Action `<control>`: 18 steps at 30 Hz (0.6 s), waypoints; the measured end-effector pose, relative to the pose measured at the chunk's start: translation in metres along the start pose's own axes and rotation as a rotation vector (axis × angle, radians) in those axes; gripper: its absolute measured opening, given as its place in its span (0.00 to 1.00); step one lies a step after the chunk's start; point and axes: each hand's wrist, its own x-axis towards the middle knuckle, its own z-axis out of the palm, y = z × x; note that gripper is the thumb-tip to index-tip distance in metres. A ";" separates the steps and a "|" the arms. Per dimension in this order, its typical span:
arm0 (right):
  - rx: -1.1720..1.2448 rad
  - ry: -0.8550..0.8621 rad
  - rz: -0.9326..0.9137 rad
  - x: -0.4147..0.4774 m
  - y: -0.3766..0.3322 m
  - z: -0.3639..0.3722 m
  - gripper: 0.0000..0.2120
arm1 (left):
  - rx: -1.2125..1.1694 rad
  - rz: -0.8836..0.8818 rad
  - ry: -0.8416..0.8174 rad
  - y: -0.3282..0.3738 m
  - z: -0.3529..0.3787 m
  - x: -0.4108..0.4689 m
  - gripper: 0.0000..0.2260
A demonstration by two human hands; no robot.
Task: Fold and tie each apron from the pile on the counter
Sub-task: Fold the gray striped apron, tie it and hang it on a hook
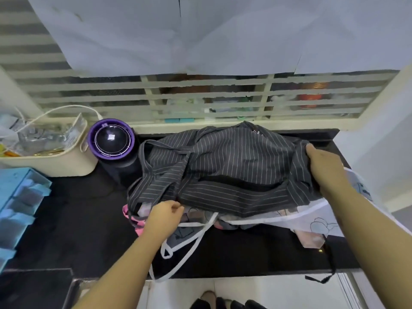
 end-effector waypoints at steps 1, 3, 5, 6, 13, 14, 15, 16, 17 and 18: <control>-0.004 0.027 -0.030 -0.001 0.000 0.004 0.22 | -0.073 -0.066 0.008 -0.004 0.007 0.000 0.16; 0.009 0.060 -0.074 -0.003 0.000 0.010 0.23 | -0.217 -0.137 0.062 -0.005 0.016 -0.001 0.26; 0.014 0.077 -0.100 -0.003 0.000 0.013 0.23 | -0.283 -0.151 0.172 -0.001 0.019 -0.001 0.33; 0.020 0.084 -0.107 -0.003 0.000 0.014 0.23 | -0.260 -0.157 0.230 0.001 0.017 -0.001 0.34; 0.129 0.122 -0.069 0.005 0.007 -0.001 0.21 | -0.185 -0.187 0.389 0.000 -0.012 0.040 0.29; 0.135 0.139 -0.064 0.007 0.008 -0.003 0.21 | -0.201 -0.170 0.425 -0.002 -0.018 0.046 0.31; 0.142 0.156 -0.065 0.008 0.008 -0.005 0.20 | -0.212 -0.161 0.461 -0.003 -0.026 0.050 0.34; 0.144 0.173 -0.067 0.010 0.009 -0.007 0.20 | -0.236 -0.167 0.481 -0.005 -0.033 0.055 0.36; 0.138 0.187 -0.068 0.012 0.011 -0.010 0.21 | -0.271 -0.191 0.476 -0.006 -0.038 0.060 0.37; 0.125 0.193 -0.064 0.014 0.012 -0.011 0.21 | -0.310 -0.222 0.451 -0.010 -0.042 0.067 0.37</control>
